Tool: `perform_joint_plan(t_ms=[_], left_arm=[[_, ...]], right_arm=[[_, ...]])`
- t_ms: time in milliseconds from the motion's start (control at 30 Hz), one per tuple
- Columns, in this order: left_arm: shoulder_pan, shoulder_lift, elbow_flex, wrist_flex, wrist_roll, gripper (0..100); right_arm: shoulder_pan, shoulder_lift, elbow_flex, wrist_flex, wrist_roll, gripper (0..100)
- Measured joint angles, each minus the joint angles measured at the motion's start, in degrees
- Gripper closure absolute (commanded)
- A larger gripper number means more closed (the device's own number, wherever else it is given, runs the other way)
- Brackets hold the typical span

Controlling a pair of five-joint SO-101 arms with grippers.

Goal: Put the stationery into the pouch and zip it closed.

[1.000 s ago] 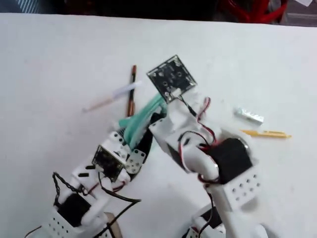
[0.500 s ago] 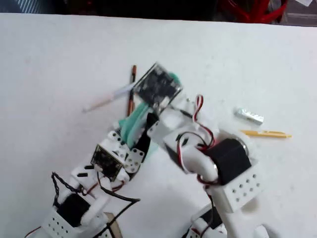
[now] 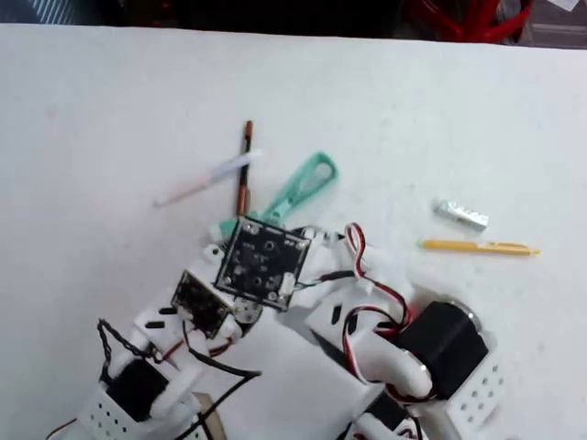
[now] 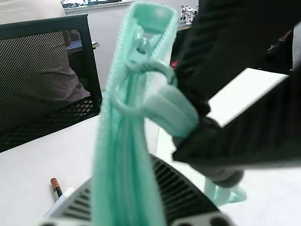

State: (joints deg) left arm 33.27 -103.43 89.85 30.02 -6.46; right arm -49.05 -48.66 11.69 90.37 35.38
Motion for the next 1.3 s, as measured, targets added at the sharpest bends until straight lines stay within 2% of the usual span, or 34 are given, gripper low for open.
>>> perform_joint_plan(t_ms=[133,333,567,667,733,800,867,933,1100,1200,1300], left_arm=[[0.0,0.0,0.0,0.1,0.0,98],[-0.1,0.1,0.1,0.1,0.0,98],[-0.1,0.1,0.1,0.1,0.0,98],[-0.1,0.1,0.1,0.1,0.0,98],[-0.3,0.1,0.1,0.1,0.0,98],[-0.3,0.1,0.1,0.1,0.0,98],[-0.3,0.1,0.1,0.1,0.0,98],[-0.3,0.1,0.1,0.1,0.0,98],[-0.3,0.1,0.1,0.1,0.0,98],[-0.3,0.1,0.1,0.1,0.0,98],[-0.3,0.1,0.1,0.1,0.0,98]], right_arm=[[-1.1,-0.7,0.0,2.1,2.7,97.9],[-10.6,-0.9,-0.2,5.6,3.8,97.9],[-11.6,-0.9,-0.4,6.4,3.9,96.8],[-10.1,-0.9,-0.3,6.4,3.9,85.6],[-7.1,-0.8,-0.8,7.1,2.4,74.8],[-2.4,-1.2,-2.2,7.5,-0.7,69.5],[1.9,-3.3,-4.8,7.6,-2.4,70.7],[2.8,-6.4,-8.8,7.6,-2.6,76.2],[3.8,-6.5,-19.9,7.0,-6.1,98.5],[3.7,-1.1,-21.0,4.3,-10.3,96.2],[3.9,5.0,-21.1,1.9,-13.2,98.3]])
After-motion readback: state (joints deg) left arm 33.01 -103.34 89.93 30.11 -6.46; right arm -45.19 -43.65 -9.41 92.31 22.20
